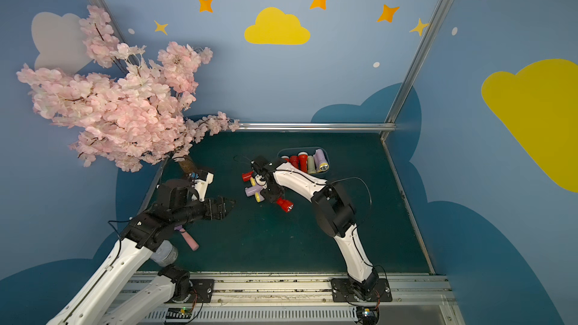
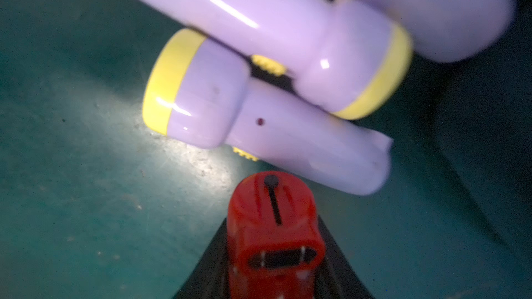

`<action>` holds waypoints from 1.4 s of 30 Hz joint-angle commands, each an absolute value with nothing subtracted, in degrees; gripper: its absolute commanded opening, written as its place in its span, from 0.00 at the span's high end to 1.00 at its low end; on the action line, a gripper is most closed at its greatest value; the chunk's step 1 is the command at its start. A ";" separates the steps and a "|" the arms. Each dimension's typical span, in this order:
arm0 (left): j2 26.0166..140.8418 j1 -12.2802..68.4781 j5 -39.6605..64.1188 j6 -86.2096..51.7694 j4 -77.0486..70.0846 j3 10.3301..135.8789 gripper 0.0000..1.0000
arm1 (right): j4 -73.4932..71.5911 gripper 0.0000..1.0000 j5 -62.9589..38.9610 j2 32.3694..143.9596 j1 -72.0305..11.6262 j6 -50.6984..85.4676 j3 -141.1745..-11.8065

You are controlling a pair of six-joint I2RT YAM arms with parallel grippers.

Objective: Put the flashlights into the storage boxes
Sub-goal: Pick up the flashlight from the center of the board, then place the flashlight at the storage box.

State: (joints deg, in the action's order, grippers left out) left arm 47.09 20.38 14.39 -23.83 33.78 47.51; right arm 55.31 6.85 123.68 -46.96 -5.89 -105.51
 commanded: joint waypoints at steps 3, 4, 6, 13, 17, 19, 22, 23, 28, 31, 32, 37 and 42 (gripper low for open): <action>51.44 20.23 16.46 -21.55 29.57 50.98 0.01 | 56.93 0.82 9.84 120.16 -42.91 -4.75 -110.43; 52.23 20.22 16.65 -21.39 29.16 51.45 0.01 | 56.95 0.82 10.25 120.22 -42.04 -4.75 -110.91; 54.40 20.26 16.94 -20.94 28.06 52.65 0.01 | 56.95 0.82 11.19 120.88 -40.00 -5.06 -112.65; 62.50 20.19 18.32 -19.67 24.57 57.67 0.01 | 56.79 0.82 13.88 126.31 -33.14 -4.75 -121.61; 67.72 20.22 19.37 -18.56 23.61 61.26 0.01 | 56.54 0.82 14.16 130.49 -30.37 -3.78 -127.14; 70.24 20.22 19.97 -18.02 23.27 63.38 0.01 | 56.43 0.82 14.61 132.71 -29.15 -3.47 -129.44; 73.71 20.22 20.63 -17.30 23.04 66.14 0.01 | 56.43 0.82 14.39 135.28 -27.38 -2.50 -131.50; 74.69 20.21 20.89 -17.13 22.94 66.86 0.01 | 56.25 0.82 14.07 135.97 -26.89 -2.19 -132.01; 79.61 20.24 22.04 -16.18 22.98 71.18 0.01 | 55.01 0.82 13.41 139.01 -24.59 -0.03 -134.11; 81.76 20.29 22.41 -15.55 23.46 73.47 0.01 | 53.90 0.81 14.17 140.21 -23.87 0.00 -134.27; 82.28 20.22 22.57 -15.36 23.60 74.00 0.01 | 53.69 0.80 14.88 140.55 -23.74 -0.01 -134.36; 84.59 20.26 23.03 -14.75 24.13 76.05 0.01 | 53.61 0.77 17.31 142.36 -23.03 -0.53 -135.84; 86.00 20.21 23.43 -14.66 24.33 77.30 0.01 | 53.35 0.70 18.34 142.90 -22.81 -0.96 -136.36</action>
